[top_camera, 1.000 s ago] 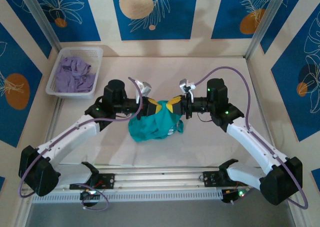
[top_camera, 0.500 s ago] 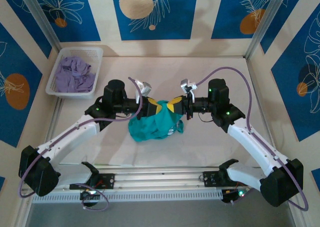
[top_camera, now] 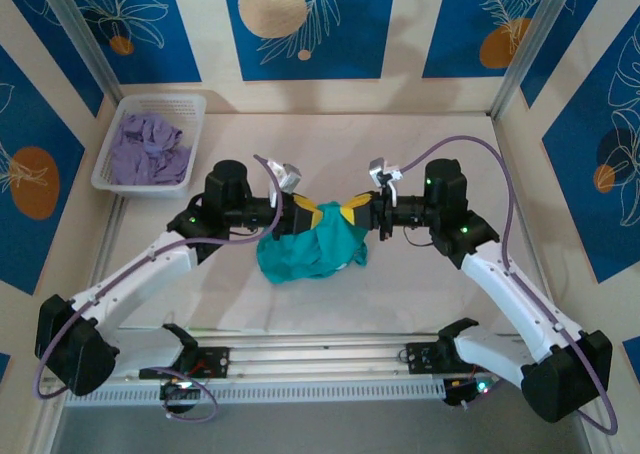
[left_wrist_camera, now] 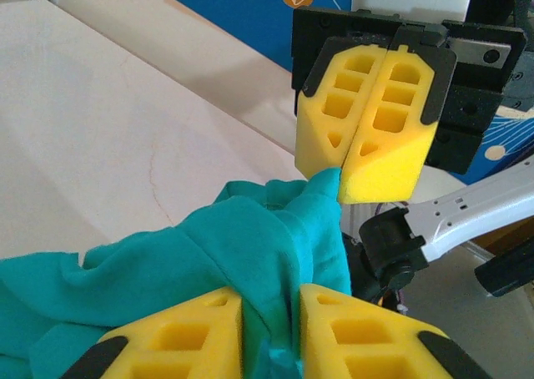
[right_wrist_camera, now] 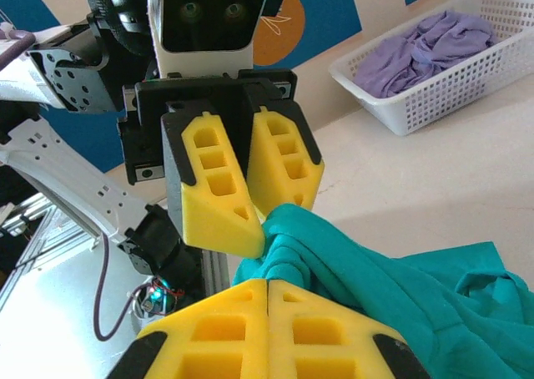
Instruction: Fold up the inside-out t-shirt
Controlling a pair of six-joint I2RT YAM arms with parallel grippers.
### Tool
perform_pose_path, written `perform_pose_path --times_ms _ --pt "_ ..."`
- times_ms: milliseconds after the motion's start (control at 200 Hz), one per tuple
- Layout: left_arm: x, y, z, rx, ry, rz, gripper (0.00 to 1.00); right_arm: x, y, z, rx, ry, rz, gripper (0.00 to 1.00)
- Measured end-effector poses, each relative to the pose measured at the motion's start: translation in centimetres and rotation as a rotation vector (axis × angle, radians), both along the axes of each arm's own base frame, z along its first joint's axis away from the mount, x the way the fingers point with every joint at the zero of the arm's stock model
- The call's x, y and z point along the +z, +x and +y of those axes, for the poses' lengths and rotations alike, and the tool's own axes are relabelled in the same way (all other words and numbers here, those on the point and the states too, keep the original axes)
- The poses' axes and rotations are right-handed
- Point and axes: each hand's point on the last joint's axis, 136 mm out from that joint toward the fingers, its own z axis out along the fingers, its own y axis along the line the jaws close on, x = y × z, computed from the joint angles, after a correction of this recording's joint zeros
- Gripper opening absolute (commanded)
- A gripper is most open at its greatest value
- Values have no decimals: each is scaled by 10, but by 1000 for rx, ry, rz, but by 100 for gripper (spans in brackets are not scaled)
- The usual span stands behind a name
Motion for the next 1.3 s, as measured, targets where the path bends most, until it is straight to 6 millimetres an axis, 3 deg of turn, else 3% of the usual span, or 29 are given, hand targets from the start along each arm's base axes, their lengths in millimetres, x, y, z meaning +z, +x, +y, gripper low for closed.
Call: perform_pose_path --times_ms 125,260,665,880,995,1155,1300 --pt "-1 0 1 3 7 -12 5 2 0 -3 -13 -1 -7 0" --pt "-4 2 2 20 20 -11 1 4 1 -8 -42 -4 -11 0" --pt "4 15 16 138 38 -66 0 6 18 -30 -193 -25 -22 0" --pt "-4 22 26 198 46 -49 0 5 20 -31 -213 -25 2 0" --pt "-7 23 25 200 40 -42 0 6 9 -19 -151 -13 -8 0" --pt "-8 27 23 205 29 -30 0 1 -23 18 39 -18 -8 0" --pt "-9 34 24 244 28 -23 0 -8 -40 47 162 -41 10 0"
